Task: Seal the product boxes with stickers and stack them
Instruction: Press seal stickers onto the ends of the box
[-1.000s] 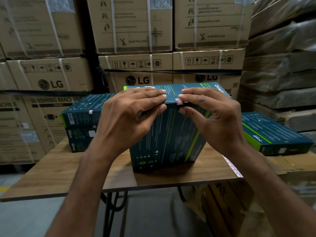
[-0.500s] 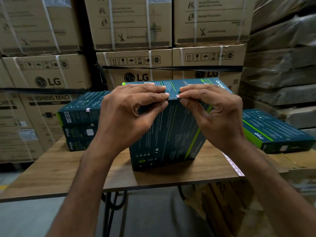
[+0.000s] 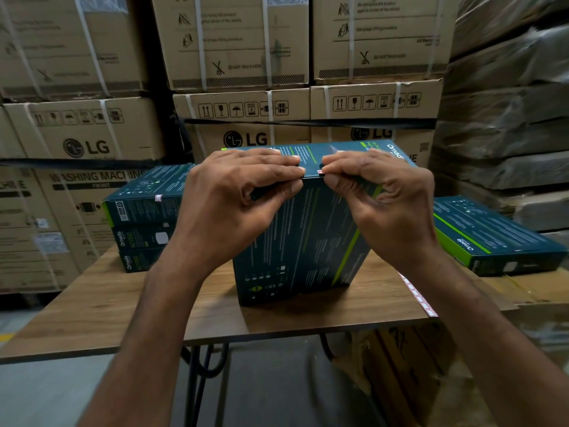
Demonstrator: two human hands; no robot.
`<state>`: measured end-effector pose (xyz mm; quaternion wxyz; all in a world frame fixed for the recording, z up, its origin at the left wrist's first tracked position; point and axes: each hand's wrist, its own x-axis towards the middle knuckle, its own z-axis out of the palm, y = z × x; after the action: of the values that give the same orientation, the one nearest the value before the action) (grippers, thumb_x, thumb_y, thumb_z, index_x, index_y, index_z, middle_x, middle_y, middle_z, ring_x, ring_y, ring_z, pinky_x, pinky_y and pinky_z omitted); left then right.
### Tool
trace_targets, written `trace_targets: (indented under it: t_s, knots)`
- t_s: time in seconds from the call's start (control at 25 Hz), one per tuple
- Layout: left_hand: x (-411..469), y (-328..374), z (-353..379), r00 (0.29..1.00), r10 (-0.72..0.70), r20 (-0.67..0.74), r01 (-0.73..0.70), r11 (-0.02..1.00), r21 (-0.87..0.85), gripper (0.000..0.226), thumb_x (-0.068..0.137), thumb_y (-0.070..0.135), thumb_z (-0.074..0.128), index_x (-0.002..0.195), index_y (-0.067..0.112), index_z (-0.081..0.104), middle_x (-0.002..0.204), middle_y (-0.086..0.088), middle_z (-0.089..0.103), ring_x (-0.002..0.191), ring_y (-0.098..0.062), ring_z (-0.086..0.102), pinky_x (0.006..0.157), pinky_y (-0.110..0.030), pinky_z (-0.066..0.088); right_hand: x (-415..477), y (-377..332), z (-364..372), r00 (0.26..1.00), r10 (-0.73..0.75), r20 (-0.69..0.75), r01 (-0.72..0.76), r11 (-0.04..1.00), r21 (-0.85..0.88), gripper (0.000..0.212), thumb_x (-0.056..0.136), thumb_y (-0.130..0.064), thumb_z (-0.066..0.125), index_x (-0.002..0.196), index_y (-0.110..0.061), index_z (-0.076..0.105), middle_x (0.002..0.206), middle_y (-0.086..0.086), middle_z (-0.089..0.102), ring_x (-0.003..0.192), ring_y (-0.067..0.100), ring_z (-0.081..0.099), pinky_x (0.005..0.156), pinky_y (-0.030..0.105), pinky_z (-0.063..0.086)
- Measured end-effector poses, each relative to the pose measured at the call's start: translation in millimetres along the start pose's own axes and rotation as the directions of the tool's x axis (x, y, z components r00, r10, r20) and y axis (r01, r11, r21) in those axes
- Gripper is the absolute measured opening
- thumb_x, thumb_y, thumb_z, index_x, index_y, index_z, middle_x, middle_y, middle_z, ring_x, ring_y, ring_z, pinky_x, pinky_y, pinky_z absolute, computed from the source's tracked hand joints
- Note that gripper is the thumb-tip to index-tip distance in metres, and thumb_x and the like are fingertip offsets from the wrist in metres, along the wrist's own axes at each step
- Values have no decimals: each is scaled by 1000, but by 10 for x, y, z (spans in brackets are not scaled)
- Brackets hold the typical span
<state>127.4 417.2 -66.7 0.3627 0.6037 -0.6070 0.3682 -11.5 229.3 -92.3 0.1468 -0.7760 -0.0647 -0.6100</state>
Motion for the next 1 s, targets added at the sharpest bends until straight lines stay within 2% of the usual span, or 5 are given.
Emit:
trace_targets:
  t_s: [0.4, 0.52, 0.64, 0.88, 1.0]
  knots:
    - [26, -61, 29, 1000, 1, 25, -1, 1000, 13, 20, 98, 31, 76, 116, 24, 80, 122, 9, 75, 118, -6, 69, 98, -48, 56, 22, -23, 33, 995, 91, -27, -91, 996, 4, 12, 95, -22, 75, 105, -18, 80, 110, -8, 78, 108, 4, 72, 108, 47, 49]
    - [28, -79, 32, 1000, 5, 28, -5, 1000, 6, 20, 97, 31, 76, 116, 24, 80, 123, 9, 75, 119, -5, 68, 99, -48, 56, 46, -49, 35, 992, 124, -35, -122, 991, 47, 12, 94, -22, 76, 104, -16, 80, 107, -6, 79, 103, 7, 73, 101, 50, 53]
    - [32, -103, 56, 1000, -1, 15, 1, 1000, -8, 20, 96, 29, 77, 115, 24, 80, 122, 9, 76, 119, -5, 69, 99, -48, 56, 90, -90, 6, 983, 182, -33, -176, 974, 139, 13, 96, -20, 75, 107, -14, 79, 103, -5, 78, 98, 8, 74, 90, 37, 60]
    - [40, -108, 51, 1000, -15, 12, 15, 999, -34, 20, 95, 28, 79, 114, 22, 81, 121, 8, 76, 118, -5, 69, 98, -46, 57, 71, -84, 25, 990, 121, -76, -116, 991, 67, 16, 93, -19, 78, 107, -11, 79, 106, -3, 78, 101, 4, 73, 91, 26, 58]
    - [42, -107, 52, 1000, -27, 8, 27, 999, -36, 20, 95, 29, 79, 114, 22, 81, 121, 9, 76, 119, -4, 68, 99, -46, 56, 62, -49, 27, 996, 68, -65, -67, 997, 25, 15, 95, -18, 77, 106, -10, 80, 107, -1, 78, 103, 8, 73, 94, 33, 59]
